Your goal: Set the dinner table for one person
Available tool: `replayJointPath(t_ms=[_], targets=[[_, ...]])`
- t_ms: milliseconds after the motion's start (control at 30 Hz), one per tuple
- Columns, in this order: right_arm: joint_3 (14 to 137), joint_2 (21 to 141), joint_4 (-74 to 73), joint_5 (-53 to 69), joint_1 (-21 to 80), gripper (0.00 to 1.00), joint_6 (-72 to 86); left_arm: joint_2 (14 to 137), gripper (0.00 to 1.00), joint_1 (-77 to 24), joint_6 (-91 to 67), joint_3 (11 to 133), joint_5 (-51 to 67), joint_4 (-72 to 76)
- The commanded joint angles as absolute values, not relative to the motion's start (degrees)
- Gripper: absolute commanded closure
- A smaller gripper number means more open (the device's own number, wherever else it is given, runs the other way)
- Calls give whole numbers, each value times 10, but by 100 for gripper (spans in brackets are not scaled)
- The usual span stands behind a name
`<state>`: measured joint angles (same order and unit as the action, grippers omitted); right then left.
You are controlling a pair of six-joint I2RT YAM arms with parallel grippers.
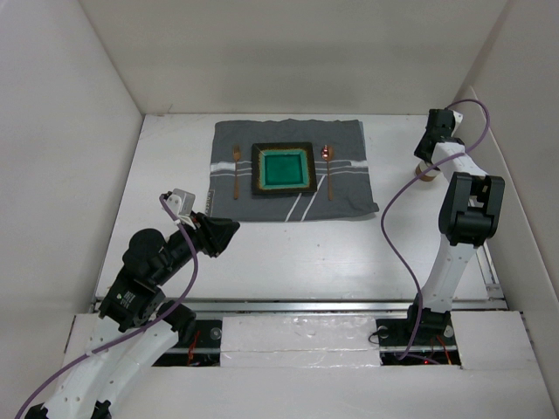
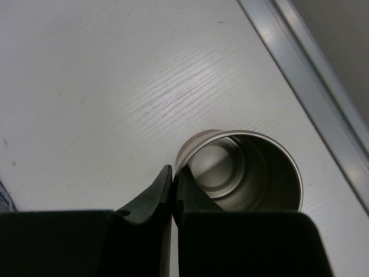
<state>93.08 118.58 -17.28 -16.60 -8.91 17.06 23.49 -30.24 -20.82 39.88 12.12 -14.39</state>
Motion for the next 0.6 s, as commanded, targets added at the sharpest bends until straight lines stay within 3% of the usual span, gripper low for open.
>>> replayJointPath(t_ms=[0, 133, 200, 333, 367, 567], targets=[[942, 1133, -141, -228, -52, 100, 136, 245, 75, -298, -201, 399, 118, -121], [985, 1119, -148, -220, 2, 100, 91, 250, 75, -298, -201, 398, 119, -119], [1067, 1142, -194, -191, 15, 100, 80, 253, 75, -298, -203, 398, 113, -121], [1195, 1213, -242, -147, 55, 100, 62, 254, 75, -298, -204, 397, 110, -124], [1280, 1261, -274, -140, 70, 100, 49, 255, 75, -298, -206, 397, 102, -124], [1440, 1364, -329, -138, 116, 100, 15, 258, 75, -298, -206, 399, 92, -126]])
